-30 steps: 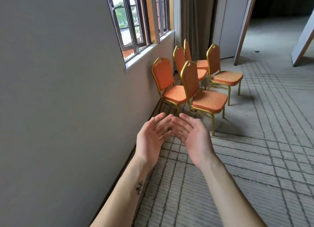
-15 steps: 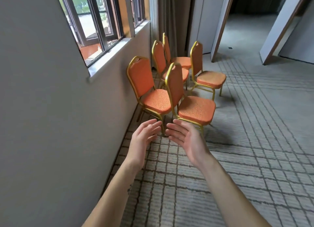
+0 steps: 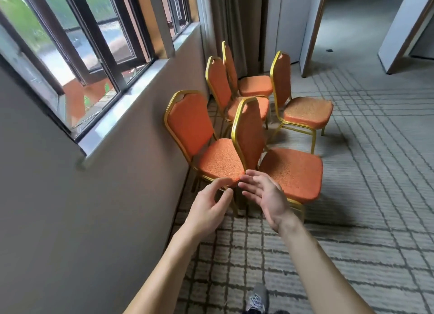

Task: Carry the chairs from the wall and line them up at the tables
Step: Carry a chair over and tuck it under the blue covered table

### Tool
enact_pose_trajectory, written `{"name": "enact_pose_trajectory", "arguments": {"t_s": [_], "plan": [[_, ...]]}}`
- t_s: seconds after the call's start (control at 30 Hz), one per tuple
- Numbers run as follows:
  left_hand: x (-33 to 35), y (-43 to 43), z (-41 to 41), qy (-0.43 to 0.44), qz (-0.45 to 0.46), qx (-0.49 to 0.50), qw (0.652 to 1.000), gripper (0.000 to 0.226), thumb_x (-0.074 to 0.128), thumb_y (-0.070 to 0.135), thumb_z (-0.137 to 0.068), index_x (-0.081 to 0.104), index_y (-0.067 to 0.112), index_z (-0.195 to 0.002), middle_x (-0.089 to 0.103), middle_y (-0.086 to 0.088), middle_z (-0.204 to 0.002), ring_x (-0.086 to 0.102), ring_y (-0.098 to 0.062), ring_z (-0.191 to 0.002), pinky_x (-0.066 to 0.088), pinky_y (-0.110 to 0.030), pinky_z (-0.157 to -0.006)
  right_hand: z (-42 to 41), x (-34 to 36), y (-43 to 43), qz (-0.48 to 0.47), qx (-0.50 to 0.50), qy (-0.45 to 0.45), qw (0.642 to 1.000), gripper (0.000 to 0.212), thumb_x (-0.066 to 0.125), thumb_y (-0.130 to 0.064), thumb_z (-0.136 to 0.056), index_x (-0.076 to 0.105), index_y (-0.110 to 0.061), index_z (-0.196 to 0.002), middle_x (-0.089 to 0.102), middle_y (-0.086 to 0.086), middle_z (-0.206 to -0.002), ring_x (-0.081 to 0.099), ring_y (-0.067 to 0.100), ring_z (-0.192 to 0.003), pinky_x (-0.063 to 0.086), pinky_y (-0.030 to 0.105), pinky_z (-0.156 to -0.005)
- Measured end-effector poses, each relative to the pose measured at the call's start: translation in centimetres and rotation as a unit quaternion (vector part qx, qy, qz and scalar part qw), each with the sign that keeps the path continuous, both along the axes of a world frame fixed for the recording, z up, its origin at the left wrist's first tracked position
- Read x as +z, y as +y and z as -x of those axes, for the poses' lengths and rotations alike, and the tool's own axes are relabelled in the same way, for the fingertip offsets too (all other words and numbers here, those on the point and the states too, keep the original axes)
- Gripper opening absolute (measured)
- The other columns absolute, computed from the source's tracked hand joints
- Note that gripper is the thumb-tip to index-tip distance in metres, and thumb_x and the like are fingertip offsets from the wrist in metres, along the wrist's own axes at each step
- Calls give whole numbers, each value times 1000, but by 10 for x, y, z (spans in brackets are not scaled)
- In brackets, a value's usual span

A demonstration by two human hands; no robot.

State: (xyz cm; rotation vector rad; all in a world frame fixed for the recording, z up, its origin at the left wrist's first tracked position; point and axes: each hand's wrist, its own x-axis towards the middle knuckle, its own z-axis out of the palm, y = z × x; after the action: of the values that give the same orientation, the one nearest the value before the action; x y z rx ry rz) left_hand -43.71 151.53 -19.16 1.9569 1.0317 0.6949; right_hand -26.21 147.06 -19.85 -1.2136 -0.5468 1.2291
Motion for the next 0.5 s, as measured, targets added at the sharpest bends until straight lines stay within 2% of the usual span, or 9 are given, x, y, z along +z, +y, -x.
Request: {"name": "enact_pose_trajectory", "arguments": {"t_s": [0.07, 0.17, 0.27, 0.37, 0.5], "plan": [[-1, 48, -20, 37, -39, 6, 999, 38, 50, 44, -98, 64, 29, -130, 68, 17, -125, 57, 4, -120, 45, -37, -109, -20, -3, 49, 5, 9, -16, 1000, 27, 46, -19, -105, 67, -12, -120, 75, 7, -116, 72, 21, -108, 55, 38, -96], [-4, 113, -41, 115, -117, 25, 986, 42, 46, 46, -95, 63, 30, -130, 65, 19, -128, 54, 2, -124, 33, -48, -115, -44, -1, 108, 28, 17, -45, 998, 24, 49, -18, -104, 69, -15, -117, 75, 6, -116, 72, 19, -107, 56, 34, -92], [-7, 169, -63, 146, -128, 22, 981, 40, 48, 40, -95, 61, 30, -131, 61, 20, -133, 48, 0, -132, 21, -52, -122, -66, -4, 154, 30, 24, -75, 996, 24, 57, -28, -97, 70, -19, -115, 74, 5, -116, 70, 18, -109, 57, 35, -93], [-16, 226, -92, 178, -137, -1, 974, 42, 48, 38, -94, 58, 29, -134, 59, 17, -136, 43, -3, -138, 15, -55, -123, -86, -9, 201, 43, 29, -111, 992, 38, 57, -41, -82, 70, -25, -115, 74, -1, -114, 69, 13, -109, 55, 39, -99], [-40, 301, -125, 212, -116, -56, 969, 44, 53, 31, -97, 52, 30, -141, 52, 15, -147, 31, -4, -148, 3, -59, -124, -111, -27, 264, 61, 18, -149, 987, 36, 58, -44, -83, 70, -31, -114, 73, -8, -114, 67, 8, -110, 53, 39, -102]]}}
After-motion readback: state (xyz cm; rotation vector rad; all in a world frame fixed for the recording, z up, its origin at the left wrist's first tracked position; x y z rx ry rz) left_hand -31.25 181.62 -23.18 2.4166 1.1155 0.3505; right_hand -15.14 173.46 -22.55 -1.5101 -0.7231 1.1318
